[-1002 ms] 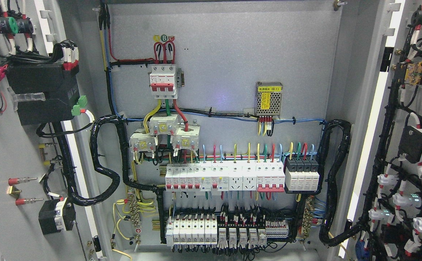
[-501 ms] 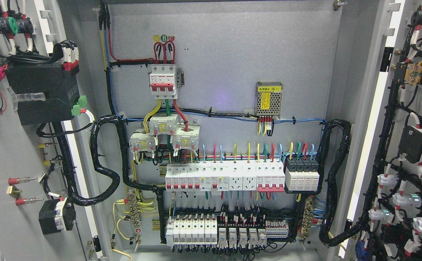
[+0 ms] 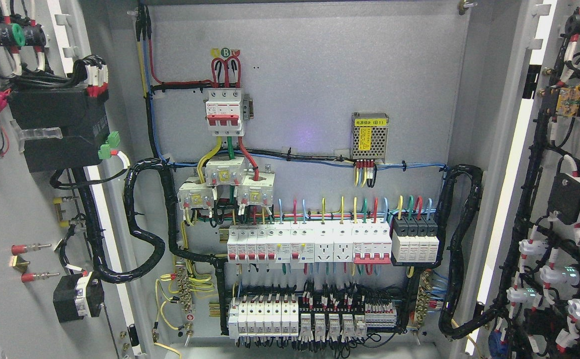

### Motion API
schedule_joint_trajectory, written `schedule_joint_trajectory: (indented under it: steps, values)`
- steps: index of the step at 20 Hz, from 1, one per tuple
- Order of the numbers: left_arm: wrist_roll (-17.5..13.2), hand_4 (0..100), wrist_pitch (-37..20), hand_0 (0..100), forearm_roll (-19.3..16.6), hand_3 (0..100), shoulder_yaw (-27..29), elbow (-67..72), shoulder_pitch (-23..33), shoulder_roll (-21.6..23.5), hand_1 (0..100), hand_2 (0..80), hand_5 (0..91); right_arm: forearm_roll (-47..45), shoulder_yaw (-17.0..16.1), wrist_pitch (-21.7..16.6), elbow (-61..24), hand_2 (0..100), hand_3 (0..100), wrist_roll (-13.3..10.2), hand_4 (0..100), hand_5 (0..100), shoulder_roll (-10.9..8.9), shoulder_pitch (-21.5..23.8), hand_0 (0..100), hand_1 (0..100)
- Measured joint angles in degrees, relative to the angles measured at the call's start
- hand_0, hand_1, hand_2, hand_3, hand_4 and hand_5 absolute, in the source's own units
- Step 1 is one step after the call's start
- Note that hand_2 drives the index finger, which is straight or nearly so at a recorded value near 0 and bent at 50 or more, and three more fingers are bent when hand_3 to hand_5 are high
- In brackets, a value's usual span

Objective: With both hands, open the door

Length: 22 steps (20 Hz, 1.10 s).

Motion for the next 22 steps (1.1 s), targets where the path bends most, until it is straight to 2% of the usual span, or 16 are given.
schedule_joint_trajectory:
  steps: [8,14,22]
  values:
    - [0.04,4,-9.38,0,-0.41,0,1.84,-2.24,0.02,-0.52,0,0.0,0.0,-0.11,-0.95,-0.19,-0.01,0,0,-0.02,0,0,0.16,-0.25,0,0]
    - [0.09,4,-13.03,0,-0.45,0,4.35,-3.09,0.01,-0.72,0,0.0,0.0,-1.19,-1.77,-0.28,-0.01,0,0,-0.02,0,0,0.22,-0.30,0,0]
    - [1.91,4,-14.74,0,-0.30,0,8.11,-3.65,-0.02,-0.87,0,0.0,0.0,-1.96,-2.65,-0.48,-0.02,0,0,-0.02,0,0,0.04,-0.15,0,0]
